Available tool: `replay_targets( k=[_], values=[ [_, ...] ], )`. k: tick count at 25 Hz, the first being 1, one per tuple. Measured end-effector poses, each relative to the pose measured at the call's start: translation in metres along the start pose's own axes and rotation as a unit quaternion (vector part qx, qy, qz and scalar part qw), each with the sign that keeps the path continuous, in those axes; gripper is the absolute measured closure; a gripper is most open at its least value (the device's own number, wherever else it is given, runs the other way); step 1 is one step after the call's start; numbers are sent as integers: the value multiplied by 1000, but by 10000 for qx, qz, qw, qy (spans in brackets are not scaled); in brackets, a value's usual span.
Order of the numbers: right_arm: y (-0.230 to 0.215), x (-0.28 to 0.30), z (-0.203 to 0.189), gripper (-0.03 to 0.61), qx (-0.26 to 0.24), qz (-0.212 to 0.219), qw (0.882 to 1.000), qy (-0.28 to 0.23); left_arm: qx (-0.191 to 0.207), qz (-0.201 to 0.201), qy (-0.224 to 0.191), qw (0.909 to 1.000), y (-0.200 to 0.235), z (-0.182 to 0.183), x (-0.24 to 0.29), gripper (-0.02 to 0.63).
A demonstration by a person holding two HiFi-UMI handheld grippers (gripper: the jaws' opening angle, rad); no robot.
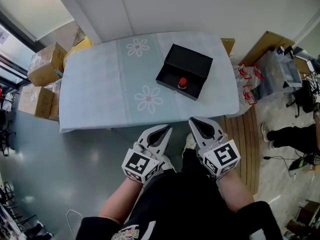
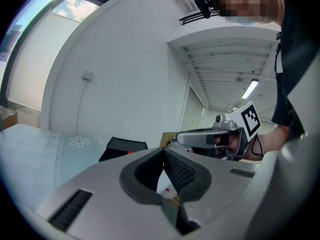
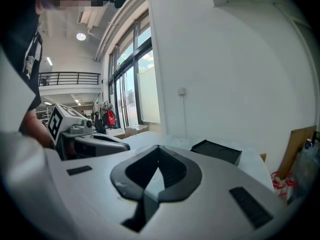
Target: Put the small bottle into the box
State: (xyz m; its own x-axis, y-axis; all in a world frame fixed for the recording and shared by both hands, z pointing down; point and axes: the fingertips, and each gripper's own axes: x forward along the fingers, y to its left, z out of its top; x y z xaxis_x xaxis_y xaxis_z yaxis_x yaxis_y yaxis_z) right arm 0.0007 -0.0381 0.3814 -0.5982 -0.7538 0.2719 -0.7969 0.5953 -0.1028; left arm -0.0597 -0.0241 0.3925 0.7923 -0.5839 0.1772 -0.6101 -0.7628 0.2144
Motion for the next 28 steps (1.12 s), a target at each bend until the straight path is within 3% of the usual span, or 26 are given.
replay_targets(
  k=[28],
  values=[
    [23, -37, -17, 569, 73, -1, 10000, 48, 106, -161, 67, 9998, -36, -8, -14, 606]
  ],
)
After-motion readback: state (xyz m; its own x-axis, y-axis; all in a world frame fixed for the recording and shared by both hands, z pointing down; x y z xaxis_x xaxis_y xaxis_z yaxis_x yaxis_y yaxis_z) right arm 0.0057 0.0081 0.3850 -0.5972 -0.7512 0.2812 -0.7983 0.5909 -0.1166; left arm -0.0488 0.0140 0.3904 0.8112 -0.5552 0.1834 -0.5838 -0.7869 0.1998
